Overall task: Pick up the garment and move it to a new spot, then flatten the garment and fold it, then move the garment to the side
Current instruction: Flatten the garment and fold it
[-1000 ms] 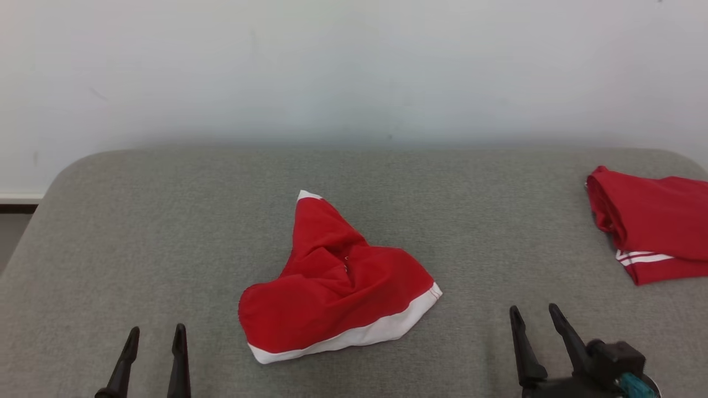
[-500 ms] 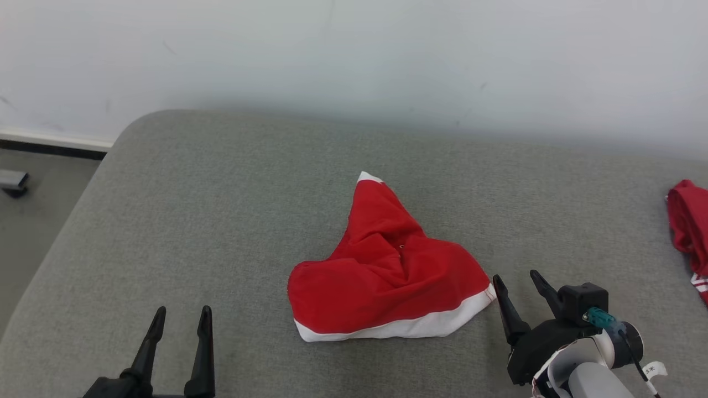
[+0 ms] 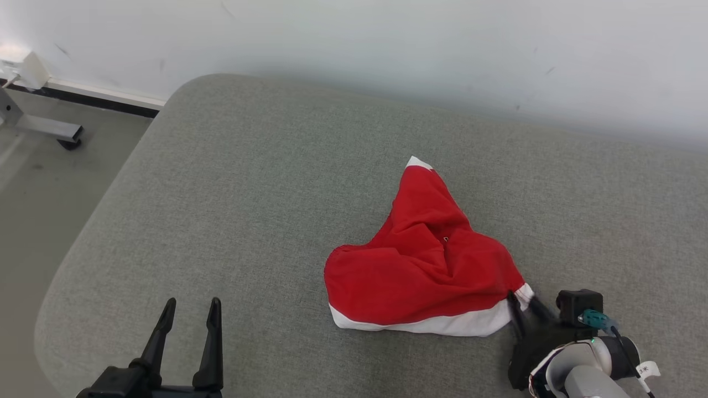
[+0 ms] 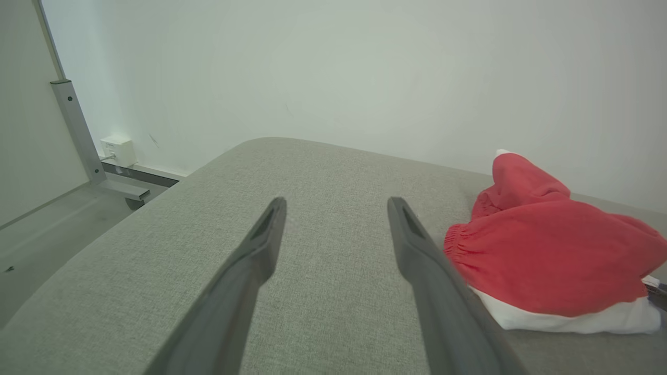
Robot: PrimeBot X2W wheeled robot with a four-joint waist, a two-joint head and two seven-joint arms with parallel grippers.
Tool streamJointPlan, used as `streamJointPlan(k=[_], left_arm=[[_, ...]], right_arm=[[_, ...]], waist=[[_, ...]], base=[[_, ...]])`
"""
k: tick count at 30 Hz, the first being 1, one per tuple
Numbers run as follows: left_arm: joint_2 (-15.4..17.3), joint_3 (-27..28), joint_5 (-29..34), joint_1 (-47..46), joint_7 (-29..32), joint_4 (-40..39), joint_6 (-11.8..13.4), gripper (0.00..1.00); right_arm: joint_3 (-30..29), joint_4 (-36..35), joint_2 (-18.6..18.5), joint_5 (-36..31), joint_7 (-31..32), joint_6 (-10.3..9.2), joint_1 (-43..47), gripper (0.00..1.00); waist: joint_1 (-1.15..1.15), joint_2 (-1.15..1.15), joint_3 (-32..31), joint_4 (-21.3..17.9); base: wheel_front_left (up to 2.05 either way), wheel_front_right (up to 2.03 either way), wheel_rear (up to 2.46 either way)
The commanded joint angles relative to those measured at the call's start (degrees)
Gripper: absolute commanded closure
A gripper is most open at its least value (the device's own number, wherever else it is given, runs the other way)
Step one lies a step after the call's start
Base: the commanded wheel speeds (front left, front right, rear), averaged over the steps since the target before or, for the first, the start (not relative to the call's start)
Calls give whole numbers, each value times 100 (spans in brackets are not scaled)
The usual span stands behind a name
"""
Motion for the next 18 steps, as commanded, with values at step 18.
streamJointPlan(k=[18], left_arm=[[-135, 114, 65, 204, -17, 42, 8, 0]], right_arm=[[-333, -1502, -461, 756, -255, -16, 1095, 100]], waist=[[-1, 0, -271, -1016]], base=[[0, 0, 0]])
